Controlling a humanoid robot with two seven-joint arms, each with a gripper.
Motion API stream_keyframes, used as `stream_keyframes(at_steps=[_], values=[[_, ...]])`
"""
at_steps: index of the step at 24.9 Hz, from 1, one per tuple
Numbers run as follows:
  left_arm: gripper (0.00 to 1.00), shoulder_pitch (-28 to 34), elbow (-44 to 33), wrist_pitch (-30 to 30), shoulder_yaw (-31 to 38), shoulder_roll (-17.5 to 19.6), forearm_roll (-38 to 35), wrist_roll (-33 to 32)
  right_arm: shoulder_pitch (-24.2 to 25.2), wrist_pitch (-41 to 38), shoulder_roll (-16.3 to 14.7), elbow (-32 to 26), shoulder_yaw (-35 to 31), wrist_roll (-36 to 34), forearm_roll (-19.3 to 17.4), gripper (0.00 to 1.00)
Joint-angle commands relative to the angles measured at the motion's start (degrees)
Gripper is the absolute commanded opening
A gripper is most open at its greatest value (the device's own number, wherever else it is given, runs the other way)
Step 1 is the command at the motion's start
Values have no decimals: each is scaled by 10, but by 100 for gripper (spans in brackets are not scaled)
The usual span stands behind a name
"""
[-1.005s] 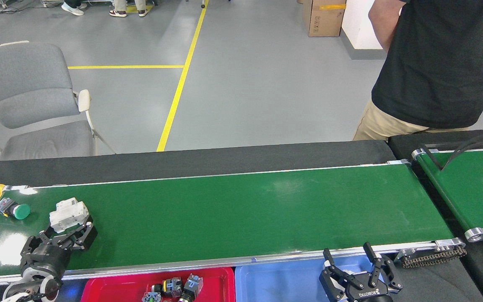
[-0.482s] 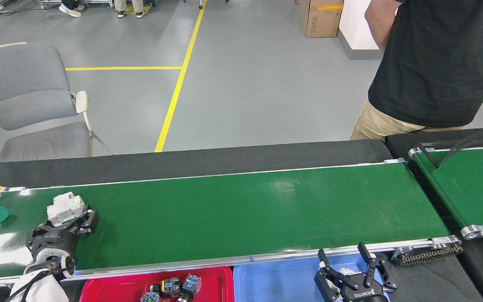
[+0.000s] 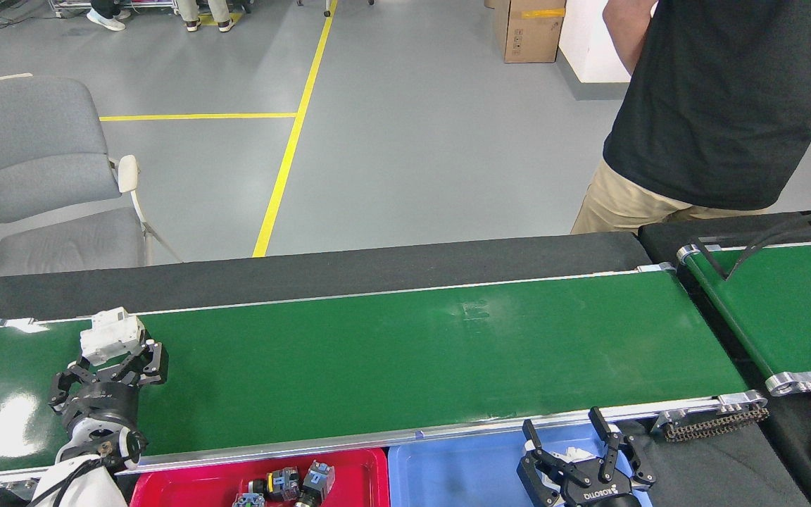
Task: Pick switch part from conveyor to tray
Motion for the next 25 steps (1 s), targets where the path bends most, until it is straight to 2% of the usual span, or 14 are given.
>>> stream_keyframes(at_steps=[1,3,5,7,9,12,14,16,17,21,25], values=[[17,73,-114,-148,-2,-13,11,1,-4,1,0,-10,-9,-1,-2,99],[17,142,-181,-229,-24,-59,11,-11,-5,2,2,-10,-11,-1,-2,99],[17,171,-198,-291,-65,-100,9,-28,-4,5,2,-12,-12,-1,-2,99],[18,179,-196,-302,-116,-110,-6,-50,-4,6,0,-12,-12,-2,-2,99],[22,189,-196,-304,-189,-109,-12,-56,-4,9,-2,-14,-14,-1,-2,99],[30,176,-192,-292,-248,-116,-19,-69,-4,36,-7,-18,-21,0,6,99],[48,156,-189,-262,-261,-125,-32,-90,-2,53,-12,-19,-21,0,27,99],[87,154,-189,-225,-273,-131,-44,-100,0,55,-14,-19,-21,0,47,99],[99,154,-189,-204,-281,-137,-48,-100,0,55,-22,-20,-21,0,47,99],[99,168,-189,-161,-293,-143,-42,-100,0,55,-51,-20,-25,0,40,99],[99,165,-193,-138,-277,-144,-43,-97,0,51,-67,-21,-35,0,10,99]])
